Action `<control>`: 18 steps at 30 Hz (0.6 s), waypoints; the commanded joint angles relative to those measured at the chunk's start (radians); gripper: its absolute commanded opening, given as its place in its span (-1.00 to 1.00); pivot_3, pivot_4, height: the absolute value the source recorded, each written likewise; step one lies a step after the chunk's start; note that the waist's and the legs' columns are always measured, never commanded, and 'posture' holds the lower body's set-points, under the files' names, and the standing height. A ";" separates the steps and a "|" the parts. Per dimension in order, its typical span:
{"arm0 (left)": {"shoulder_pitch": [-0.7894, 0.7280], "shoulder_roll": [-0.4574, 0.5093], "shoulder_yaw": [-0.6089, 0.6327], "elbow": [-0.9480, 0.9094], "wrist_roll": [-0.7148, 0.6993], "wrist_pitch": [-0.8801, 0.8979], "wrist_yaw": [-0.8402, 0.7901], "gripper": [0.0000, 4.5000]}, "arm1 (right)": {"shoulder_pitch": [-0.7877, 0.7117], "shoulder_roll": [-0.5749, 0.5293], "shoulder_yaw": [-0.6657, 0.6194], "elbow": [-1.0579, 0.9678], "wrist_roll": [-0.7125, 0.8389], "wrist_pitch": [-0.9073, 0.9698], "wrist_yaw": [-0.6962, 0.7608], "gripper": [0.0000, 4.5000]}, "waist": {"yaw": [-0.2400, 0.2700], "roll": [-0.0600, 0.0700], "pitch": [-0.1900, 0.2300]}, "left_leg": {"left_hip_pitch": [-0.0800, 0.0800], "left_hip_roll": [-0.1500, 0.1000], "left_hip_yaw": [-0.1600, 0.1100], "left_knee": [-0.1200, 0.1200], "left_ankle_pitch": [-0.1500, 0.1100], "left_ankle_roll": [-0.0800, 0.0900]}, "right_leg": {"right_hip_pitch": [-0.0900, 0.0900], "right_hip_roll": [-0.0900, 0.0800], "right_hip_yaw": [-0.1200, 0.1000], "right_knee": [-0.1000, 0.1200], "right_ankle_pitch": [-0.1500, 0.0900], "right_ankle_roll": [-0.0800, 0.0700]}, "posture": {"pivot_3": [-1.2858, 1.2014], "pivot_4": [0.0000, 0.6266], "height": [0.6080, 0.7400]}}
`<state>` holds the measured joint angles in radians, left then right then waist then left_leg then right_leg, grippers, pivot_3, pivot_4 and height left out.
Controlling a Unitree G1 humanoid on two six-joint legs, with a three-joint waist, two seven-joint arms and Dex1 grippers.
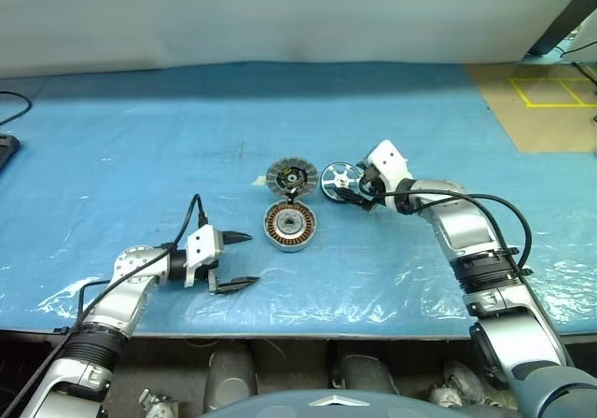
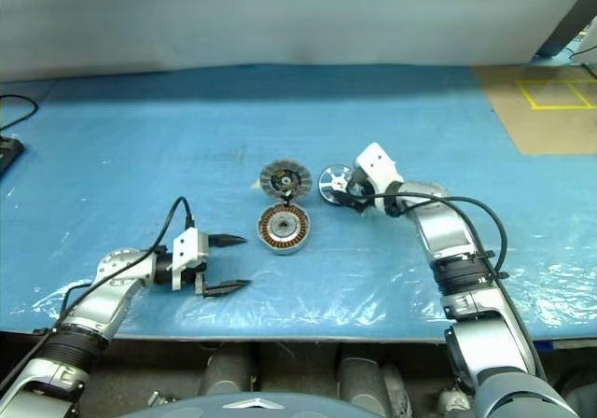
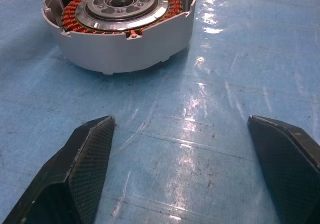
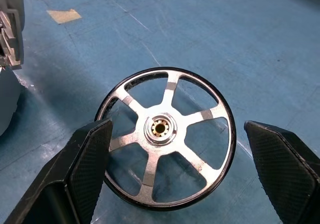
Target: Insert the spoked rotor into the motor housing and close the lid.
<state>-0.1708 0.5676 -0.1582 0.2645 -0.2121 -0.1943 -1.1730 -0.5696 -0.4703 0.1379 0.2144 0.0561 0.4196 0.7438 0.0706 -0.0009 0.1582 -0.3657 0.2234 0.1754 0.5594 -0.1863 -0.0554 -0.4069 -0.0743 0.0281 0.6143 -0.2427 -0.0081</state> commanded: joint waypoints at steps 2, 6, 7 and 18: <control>0.013 0.007 -0.028 0.012 0.037 0.040 0.003 1.00 | 0.002 -0.004 0.001 -0.043 -0.004 -0.014 -0.003 0.81 | 0.001 0.000 0.000 | 0.000 0.000 0.000 0.000 0.000 0.000 | 0.000 0.000 0.000 0.000 0.000 0.000 | 0.03 -0.52 1.00; 0.012 0.006 -0.030 -0.001 0.037 0.053 0.006 1.00 | 0.001 0.000 0.000 -0.043 -0.001 -0.011 -0.002 0.74 | 0.001 0.000 0.000 | 0.000 0.000 0.000 0.000 0.000 0.000 | 0.000 0.000 0.000 0.000 0.000 0.000 | 0.03 -0.52 1.00; 0.013 0.006 -0.031 -0.005 0.037 0.056 0.008 1.00 | 0.003 0.001 0.002 -0.041 0.000 -0.009 0.001 0.74 | 0.001 0.000 0.000 | 0.000 0.000 0.000 0.000 0.000 0.000 | 0.000 0.000 0.000 0.000 0.000 0.000 | 0.03 -0.52 1.00; 0.023 0.011 -0.021 -0.006 0.037 0.059 0.007 1.00 | 0.025 0.001 0.005 -0.045 0.008 0.005 0.025 0.74 | 0.001 0.000 0.000 | 0.000 0.000 0.000 0.000 0.000 0.000 | 0.000 0.000 0.000 0.000 0.000 0.000 | 0.03 -0.52 1.00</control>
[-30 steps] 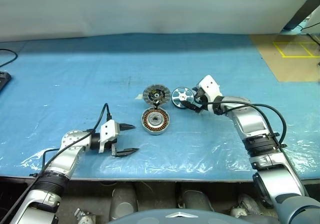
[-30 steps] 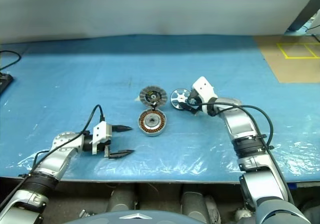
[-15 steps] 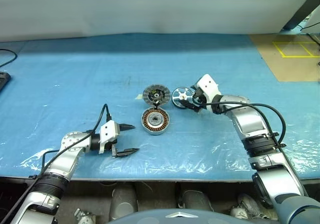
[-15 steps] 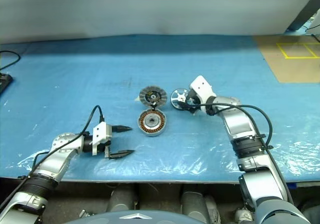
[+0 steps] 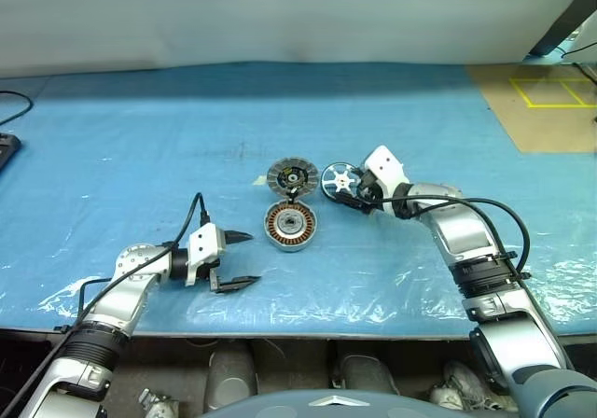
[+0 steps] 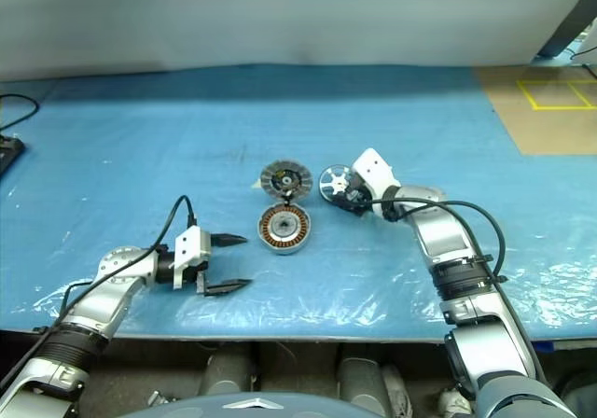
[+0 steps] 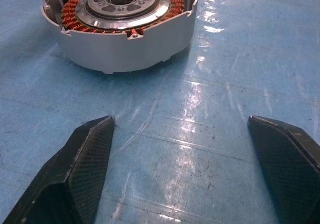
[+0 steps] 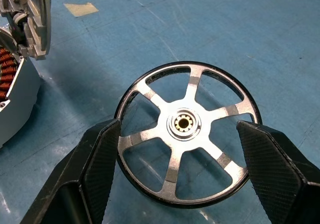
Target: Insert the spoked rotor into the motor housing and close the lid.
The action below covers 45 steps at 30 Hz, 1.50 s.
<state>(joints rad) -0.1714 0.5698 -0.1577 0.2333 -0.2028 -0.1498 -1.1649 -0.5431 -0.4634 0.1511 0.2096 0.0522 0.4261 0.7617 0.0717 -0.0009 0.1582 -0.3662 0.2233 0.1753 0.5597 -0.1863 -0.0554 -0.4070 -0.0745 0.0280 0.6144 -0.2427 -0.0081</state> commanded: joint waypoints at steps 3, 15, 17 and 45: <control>0.022 0.005 -0.022 0.045 0.032 0.001 -0.004 1.00 | 0.001 -0.008 -0.008 -0.036 0.014 0.001 0.015 0.74 | 0.000 0.000 0.000 | 0.000 0.000 0.000 0.000 0.000 0.000 | 0.000 0.000 0.000 0.000 0.000 0.000 | 0.03 -0.52 1.00; 0.006 -0.008 -0.027 0.132 0.044 -0.069 -0.010 1.00 | 0.003 0.008 -0.014 0.000 0.020 0.000 0.019 0.74 | 0.000 0.000 0.000 | 0.001 0.000 0.000 0.000 0.000 0.000 | 0.000 0.000 0.000 0.001 0.000 0.000 | 0.03 -0.52 1.00; 0.003 -0.008 -0.027 0.145 0.045 -0.078 -0.012 1.00 | 0.003 0.013 -0.020 0.002 0.028 0.005 0.021 0.74 | 0.000 0.000 0.000 | 0.001 0.000 0.000 0.000 0.000 0.000 | 0.000 0.000 0.000 0.001 0.000 0.000 | 0.03 -0.52 1.00; -0.108 -0.112 -0.078 0.381 0.133 -0.178 0.041 1.00 | 0.002 0.007 -0.001 0.046 0.019 0.028 -0.008 0.19 | 0.026 0.013 -0.008 | 0.003 -0.004 0.000 0.001 0.000 0.000 | 0.003 -0.005 0.001 0.003 0.000 0.002 | 0.03 -0.52 1.00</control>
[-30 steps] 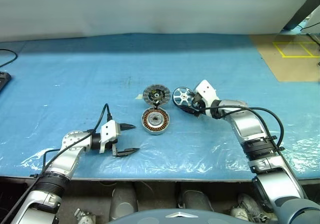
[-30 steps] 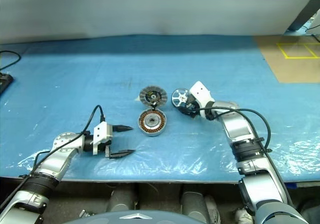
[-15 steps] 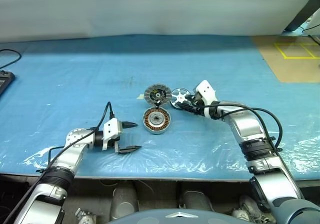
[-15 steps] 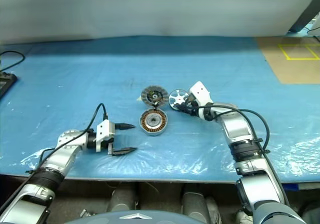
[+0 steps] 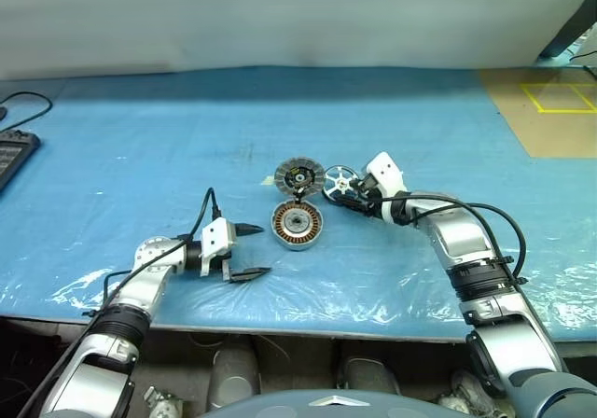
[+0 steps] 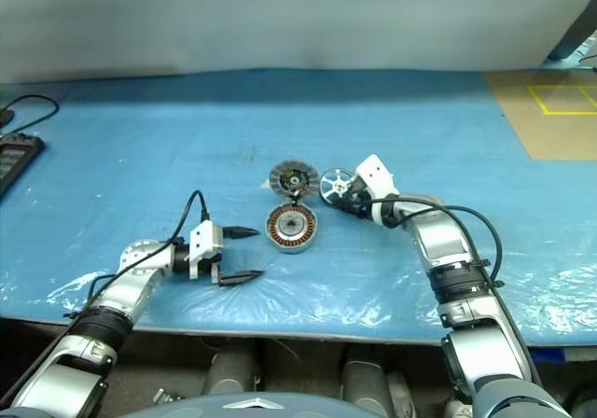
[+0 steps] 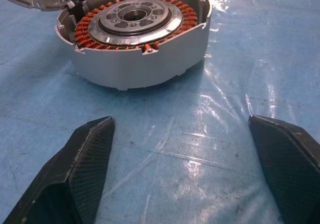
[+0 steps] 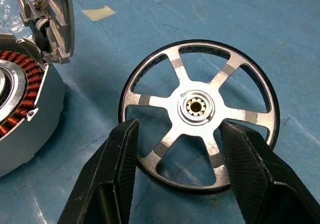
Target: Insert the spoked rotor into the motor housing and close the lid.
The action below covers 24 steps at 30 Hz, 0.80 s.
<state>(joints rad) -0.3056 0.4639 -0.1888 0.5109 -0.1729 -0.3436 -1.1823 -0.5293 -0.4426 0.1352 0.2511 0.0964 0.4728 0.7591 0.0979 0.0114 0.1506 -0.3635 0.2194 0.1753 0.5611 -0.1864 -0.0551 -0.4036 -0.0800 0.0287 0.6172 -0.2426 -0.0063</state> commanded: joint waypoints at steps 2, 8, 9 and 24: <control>0.022 -0.009 -0.047 0.117 0.105 0.008 0.061 1.00 | -0.010 -0.016 0.019 0.010 -0.032 -0.025 -0.005 0.19 | 0.000 0.001 -0.001 | 0.000 -0.002 0.000 -0.001 0.000 0.000 | 0.000 -0.002 0.000 0.000 -0.002 0.005 | 0.03 -0.52 1.00; 0.005 -0.016 -0.051 0.156 0.109 -0.011 0.064 1.00 | -0.007 -0.020 0.022 0.021 -0.052 -0.030 -0.009 -0.19 | 0.000 0.000 -0.003 | 0.003 -0.012 0.000 -0.011 -0.002 0.004 | 0.001 -0.010 0.001 -0.003 -0.003 0.010 | 0.03 -0.52 1.00; 0.001 -0.016 -0.052 0.164 0.109 -0.014 0.064 1.00 | -0.006 -0.020 0.022 0.020 -0.052 -0.030 -0.008 -0.36 | 0.000 0.000 -0.006 | 0.004 -0.012 0.000 -0.015 -0.002 0.004 | 0.002 -0.011 0.001 -0.005 -0.003 0.010 | 0.03 -0.52 1.00; -0.019 -0.038 -0.069 0.164 0.114 -0.004 0.078 1.00 | 0.006 -0.032 0.022 0.013 -0.054 -0.033 0.000 -0.99 | 0.000 -0.002 -0.009 | 0.006 -0.013 0.000 -0.025 -0.003 0.005 | 0.005 -0.013 0.001 -0.013 -0.003 0.012 | 0.03 -0.52 1.00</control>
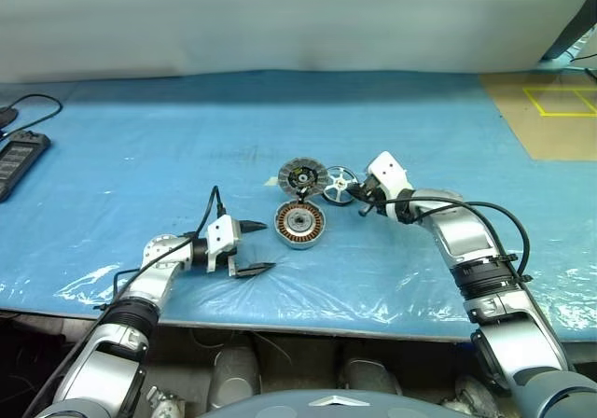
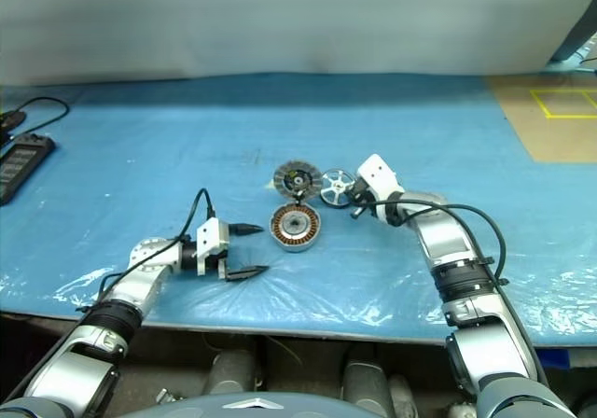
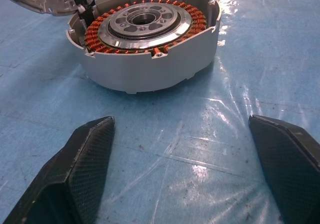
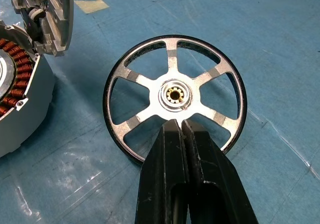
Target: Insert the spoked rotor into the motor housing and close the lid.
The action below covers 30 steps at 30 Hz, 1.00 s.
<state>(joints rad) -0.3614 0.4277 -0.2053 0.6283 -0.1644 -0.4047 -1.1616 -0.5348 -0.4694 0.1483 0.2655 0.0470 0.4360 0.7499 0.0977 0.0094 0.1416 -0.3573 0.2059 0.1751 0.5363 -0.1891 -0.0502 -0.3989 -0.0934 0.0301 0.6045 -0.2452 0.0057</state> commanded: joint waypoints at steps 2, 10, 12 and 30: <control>0.042 -0.003 -0.054 0.023 0.106 0.072 0.061 1.00 | 0.011 -0.004 0.008 -0.002 -0.001 0.004 0.013 -0.99 | 0.000 0.000 0.000 | -0.001 0.000 0.000 0.000 0.000 0.000 | 0.000 0.000 0.000 0.000 0.000 0.000 | 0.03 -0.52 1.00; 0.060 0.010 -0.046 -0.021 0.103 0.099 0.058 1.00 | 0.003 0.000 0.006 0.011 -0.008 0.002 0.010 -0.99 | 0.000 -0.001 -0.001 | -0.003 0.000 0.000 0.000 0.000 0.000 | -0.002 0.000 0.000 0.000 0.000 0.000 | 0.03 -0.52 1.00; 0.060 0.019 -0.040 -0.010 0.100 0.091 0.050 1.00 | 0.004 0.000 0.005 0.009 -0.006 0.002 0.011 -0.99 | 0.000 -0.001 -0.001 | -0.003 0.000 0.000 0.000 0.000 0.000 | -0.002 0.000 -0.001 -0.001 0.000 0.000 | 0.03 -0.52 1.00; 0.055 0.032 -0.028 0.012 0.093 0.075 0.031 1.00 | 0.009 0.003 -0.001 -0.006 0.001 0.000 0.016 -0.73 | -0.002 -0.002 -0.001 | -0.003 0.001 0.000 -0.001 0.000 0.000 | -0.004 0.003 0.000 -0.001 0.000 0.000 | 0.03 -0.52 1.00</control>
<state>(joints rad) -0.3435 0.4379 -0.2038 0.5645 -0.1518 -0.3641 -1.1641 -0.5355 -0.4681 0.1389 0.2625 0.0501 0.4313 0.7647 0.0954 0.0076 0.1409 -0.3603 0.2068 0.1752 0.5351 -0.1888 -0.0500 -0.4028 -0.0906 0.0297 0.6035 -0.2454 0.0062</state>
